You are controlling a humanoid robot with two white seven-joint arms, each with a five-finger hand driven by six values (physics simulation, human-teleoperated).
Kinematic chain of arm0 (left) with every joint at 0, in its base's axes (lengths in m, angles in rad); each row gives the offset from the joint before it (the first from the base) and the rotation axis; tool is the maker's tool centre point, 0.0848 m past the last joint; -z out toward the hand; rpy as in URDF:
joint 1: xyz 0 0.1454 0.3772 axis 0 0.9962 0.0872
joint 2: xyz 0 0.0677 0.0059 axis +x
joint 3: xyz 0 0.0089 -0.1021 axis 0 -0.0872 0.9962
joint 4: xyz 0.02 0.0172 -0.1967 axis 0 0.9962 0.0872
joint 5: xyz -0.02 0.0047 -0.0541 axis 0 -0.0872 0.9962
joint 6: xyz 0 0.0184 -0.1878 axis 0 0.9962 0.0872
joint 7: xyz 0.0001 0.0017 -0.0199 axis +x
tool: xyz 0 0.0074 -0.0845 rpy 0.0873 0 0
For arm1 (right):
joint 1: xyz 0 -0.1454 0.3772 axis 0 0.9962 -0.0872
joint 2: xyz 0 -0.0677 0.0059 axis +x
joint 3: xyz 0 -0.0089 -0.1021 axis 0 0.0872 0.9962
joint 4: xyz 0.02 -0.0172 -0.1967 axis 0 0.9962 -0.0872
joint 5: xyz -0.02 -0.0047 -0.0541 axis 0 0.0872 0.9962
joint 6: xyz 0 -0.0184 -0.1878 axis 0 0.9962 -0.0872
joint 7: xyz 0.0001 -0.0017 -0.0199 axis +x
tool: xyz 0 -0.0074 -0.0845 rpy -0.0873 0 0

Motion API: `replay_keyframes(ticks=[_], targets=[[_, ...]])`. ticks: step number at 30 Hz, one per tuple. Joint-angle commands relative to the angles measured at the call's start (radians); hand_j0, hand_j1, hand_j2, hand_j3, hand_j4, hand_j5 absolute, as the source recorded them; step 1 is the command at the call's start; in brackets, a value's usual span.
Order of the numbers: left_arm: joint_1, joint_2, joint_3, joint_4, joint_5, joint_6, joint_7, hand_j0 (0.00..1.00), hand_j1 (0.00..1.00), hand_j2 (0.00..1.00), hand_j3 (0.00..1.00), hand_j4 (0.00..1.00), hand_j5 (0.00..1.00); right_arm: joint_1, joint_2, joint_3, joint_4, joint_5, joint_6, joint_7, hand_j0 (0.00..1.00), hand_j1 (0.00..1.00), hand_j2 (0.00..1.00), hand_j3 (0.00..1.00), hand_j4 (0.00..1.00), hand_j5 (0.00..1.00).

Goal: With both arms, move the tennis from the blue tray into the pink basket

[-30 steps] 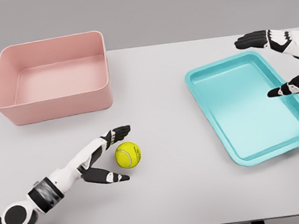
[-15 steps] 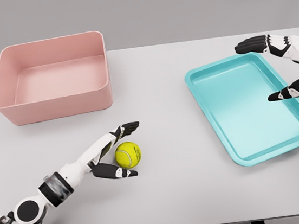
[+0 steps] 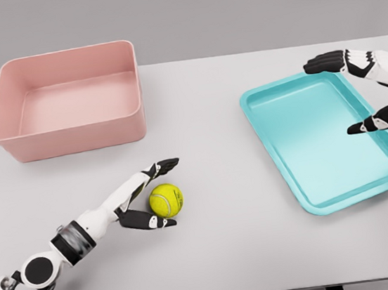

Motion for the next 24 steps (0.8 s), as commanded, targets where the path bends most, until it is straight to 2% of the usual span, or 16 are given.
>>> replay_keyframes(ticks=[1,9,13,17,24], targets=[[0.0,-0.004,0.001,0.009,-0.003,0.0,0.0,0.96,0.96,0.96,0.96,0.96,0.96,0.002,-0.001,0.002,-0.001,-0.008,0.003,-0.001,1.0,1.0,1.0,1.0,1.0,1.0],[0.002,-0.007,-0.01,0.022,-0.013,-0.002,0.005,0.86,0.86,0.86,0.86,0.86,0.86,0.003,0.02,0.048,-0.001,-0.007,0.003,-0.001,1.0,1.0,1.0,1.0,1.0,1.0],[0.006,-0.006,-0.008,0.024,-0.011,-0.009,0.005,0.62,0.62,0.62,0.62,0.62,0.62,0.0,0.022,0.048,-0.001,-0.007,0.003,-0.001,1.0,1.0,1.0,1.0,1.0,1.0],[0.012,-0.003,-0.008,0.018,-0.007,-0.012,0.003,0.48,0.48,0.48,0.48,0.48,0.48,-0.003,0.023,0.054,-0.001,-0.008,0.003,-0.001,1.0,1.0,1.0,1.0,1.0,1.0],[0.009,-0.001,0.004,-0.03,-0.005,-0.032,0.0,0.45,0.45,0.45,0.45,0.45,0.45,0.0,0.023,0.06,-0.001,-0.008,0.003,-0.001,1.0,1.0,1.0,1.0,1.0,1.0]])
